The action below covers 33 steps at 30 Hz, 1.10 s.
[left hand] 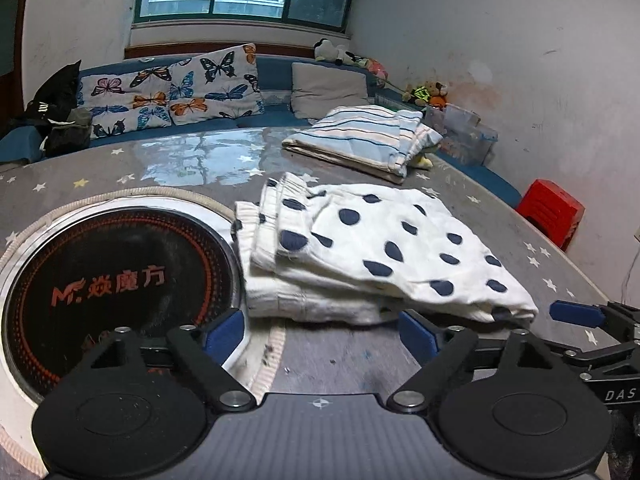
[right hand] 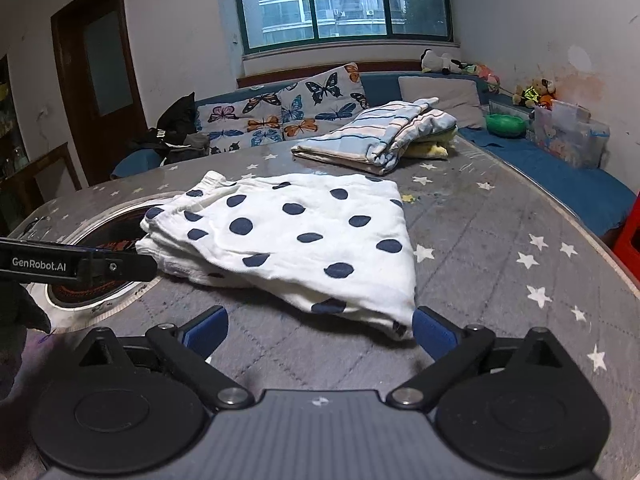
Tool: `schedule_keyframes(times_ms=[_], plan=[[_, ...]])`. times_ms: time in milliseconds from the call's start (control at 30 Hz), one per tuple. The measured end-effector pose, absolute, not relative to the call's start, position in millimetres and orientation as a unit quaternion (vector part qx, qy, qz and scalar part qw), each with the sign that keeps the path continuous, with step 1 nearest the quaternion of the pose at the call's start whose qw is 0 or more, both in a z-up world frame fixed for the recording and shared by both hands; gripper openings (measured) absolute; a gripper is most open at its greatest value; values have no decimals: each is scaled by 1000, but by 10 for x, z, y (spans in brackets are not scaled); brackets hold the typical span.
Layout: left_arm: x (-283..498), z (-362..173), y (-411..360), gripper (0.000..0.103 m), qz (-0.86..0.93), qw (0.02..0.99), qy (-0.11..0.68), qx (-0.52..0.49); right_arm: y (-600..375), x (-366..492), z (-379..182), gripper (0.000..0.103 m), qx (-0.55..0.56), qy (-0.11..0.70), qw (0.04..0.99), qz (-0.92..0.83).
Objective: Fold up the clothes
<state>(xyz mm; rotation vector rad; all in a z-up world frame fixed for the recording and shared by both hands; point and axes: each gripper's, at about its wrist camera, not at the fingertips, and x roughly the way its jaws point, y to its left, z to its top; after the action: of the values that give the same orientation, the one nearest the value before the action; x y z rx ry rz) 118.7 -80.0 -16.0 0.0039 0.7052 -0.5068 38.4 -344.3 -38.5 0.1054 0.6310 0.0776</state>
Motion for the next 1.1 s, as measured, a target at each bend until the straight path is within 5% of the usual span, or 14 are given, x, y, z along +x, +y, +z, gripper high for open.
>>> schedule_keyframes(times_ms=[300,1100], plan=[[1062,-147,-779,103,-246,910,335,10,-3382,304,-419,103,51,318,947,17],[799,-159,-697,103,-248,907,340,20,-3299,187,-455,103,78,326,941,-43]])
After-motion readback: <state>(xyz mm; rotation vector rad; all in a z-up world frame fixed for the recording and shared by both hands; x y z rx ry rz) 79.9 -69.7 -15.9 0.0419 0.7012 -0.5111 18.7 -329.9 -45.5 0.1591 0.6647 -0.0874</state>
